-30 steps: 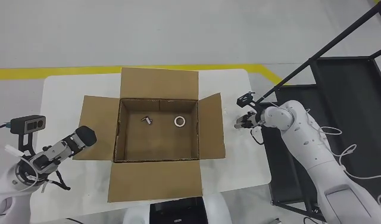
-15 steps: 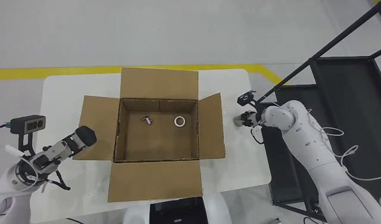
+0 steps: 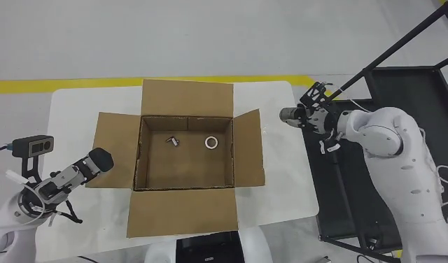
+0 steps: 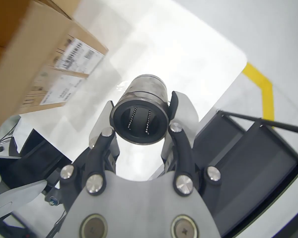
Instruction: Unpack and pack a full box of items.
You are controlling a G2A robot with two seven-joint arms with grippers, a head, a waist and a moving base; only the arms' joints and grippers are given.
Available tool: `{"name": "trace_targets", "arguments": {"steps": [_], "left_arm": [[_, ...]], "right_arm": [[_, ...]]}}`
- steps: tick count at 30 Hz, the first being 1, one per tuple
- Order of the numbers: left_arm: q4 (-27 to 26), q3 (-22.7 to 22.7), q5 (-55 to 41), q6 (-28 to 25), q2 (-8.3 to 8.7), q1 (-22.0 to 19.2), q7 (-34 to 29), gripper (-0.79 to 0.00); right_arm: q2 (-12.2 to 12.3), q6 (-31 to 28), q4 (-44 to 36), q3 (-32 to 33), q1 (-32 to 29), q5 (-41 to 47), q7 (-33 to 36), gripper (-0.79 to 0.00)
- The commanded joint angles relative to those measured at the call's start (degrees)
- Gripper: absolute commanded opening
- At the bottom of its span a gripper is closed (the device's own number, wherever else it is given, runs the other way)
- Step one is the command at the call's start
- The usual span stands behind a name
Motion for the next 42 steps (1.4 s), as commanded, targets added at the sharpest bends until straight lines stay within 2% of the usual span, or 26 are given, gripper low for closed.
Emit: {"name": "trace_targets", "arguments": {"steps": [1, 5, 9, 12, 17, 23, 28, 30, 42], "left_arm": [[0.0, 0.0, 0.0, 0.0, 0.00, 0.0, 0.0, 0.000], [0.0, 0.0, 0.0, 0.0, 0.00, 0.0, 0.0, 0.000], [0.0, 0.0, 0.0, 0.0, 0.00, 0.0, 0.0, 0.000], [0.0, 0.0, 0.0, 0.0, 0.00, 0.0, 0.0, 0.000], [0.0, 0.0, 0.0, 0.0, 0.00, 0.0, 0.0, 0.000], [0.0, 0.0, 0.0, 0.0, 0.00, 0.0, 0.0, 0.000], [0.0, 0.0, 0.0, 0.0, 0.00, 0.0, 0.0, 0.000], [0.0, 0.0, 0.0, 0.0, 0.00, 0.0, 0.0, 0.000], [0.0, 0.0, 0.0, 0.0, 0.00, 0.0, 0.0, 0.000]], "right_arm": [[0.3, -1.3, -7.6, 4.4, -2.9, 2.2, 0.1, -0.785], [0.8, -5.1, -17.2, 6.9, -5.2, 8.4, 1.4, -0.785], [1.3, -5.6, -22.6, 1.9, -3.1, 9.7, 5.0, -0.785], [1.4, -4.2, -24.2, -5.5, 0.9, 8.6, 7.3, -0.785], [0.4, -1.5, -22.4, -22.2, 10.8, 3.3, 10.6, -0.785], [-3.1, 3.2, -14.0, -41.9, 24.4, -2.5, 12.1, -0.785], [-6.7, 7.0, -7.6, -53.0, 33.1, -3.3, 11.9, -0.785], [-7.5, 8.0, -6.0, -54.8, 34.7, -3.3, 11.5, -0.785], [-7.5, 8.0, -6.0, -54.8, 34.7, -3.3, 11.5, -0.785]]}}
